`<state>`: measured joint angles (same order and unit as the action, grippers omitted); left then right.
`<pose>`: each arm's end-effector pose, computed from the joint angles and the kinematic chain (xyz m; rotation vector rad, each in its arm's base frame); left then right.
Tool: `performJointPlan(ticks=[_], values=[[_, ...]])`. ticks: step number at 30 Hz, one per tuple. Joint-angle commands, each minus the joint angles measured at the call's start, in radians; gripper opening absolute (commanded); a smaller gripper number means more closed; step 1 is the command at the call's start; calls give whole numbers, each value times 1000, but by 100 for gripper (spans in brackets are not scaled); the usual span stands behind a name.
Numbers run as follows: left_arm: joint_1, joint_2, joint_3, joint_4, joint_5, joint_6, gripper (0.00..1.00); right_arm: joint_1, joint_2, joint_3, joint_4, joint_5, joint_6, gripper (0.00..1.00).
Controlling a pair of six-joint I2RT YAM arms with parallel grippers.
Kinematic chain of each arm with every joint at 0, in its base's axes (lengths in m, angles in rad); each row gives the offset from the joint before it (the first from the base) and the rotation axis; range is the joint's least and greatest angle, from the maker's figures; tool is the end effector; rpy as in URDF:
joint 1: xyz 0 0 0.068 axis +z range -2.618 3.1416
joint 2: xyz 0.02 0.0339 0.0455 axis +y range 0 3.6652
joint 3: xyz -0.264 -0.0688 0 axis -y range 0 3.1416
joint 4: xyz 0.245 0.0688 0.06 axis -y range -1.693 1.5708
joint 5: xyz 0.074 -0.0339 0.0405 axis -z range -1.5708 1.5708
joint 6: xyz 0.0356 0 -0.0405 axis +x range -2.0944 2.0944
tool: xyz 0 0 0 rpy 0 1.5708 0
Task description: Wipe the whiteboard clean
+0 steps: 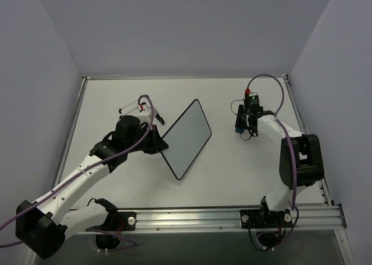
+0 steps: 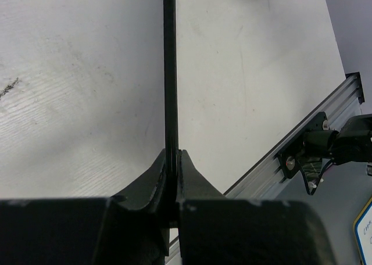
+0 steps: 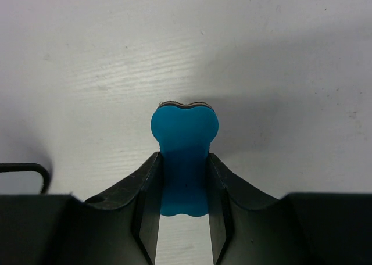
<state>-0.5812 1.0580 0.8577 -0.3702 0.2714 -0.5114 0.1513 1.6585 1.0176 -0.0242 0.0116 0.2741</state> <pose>0.1901 -0.1363 0.2951 0.2472 2.2510 -0.9046 0.3575 0.0541 0.2105 0.1441 2.2402 0.2178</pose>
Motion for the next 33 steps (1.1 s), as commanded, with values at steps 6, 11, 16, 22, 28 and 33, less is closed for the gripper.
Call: performJointPlan(ticks=[6,11,16,22,28,33], values=[[12,-53,73,74,55,25,2,-18,190,165,-171,17,-111,10],[15,-59,64,70,58,36,2,-15,185,157,-165,42,-102,42],[15,-50,57,88,69,34,2,-12,138,144,-172,67,-95,64],[17,-58,50,88,61,47,2,14,-84,85,-145,123,-50,72],[26,-98,26,145,54,45,2,186,-382,-103,13,189,-3,72],[46,-92,40,175,51,42,2,215,-535,-172,9,157,28,73]])
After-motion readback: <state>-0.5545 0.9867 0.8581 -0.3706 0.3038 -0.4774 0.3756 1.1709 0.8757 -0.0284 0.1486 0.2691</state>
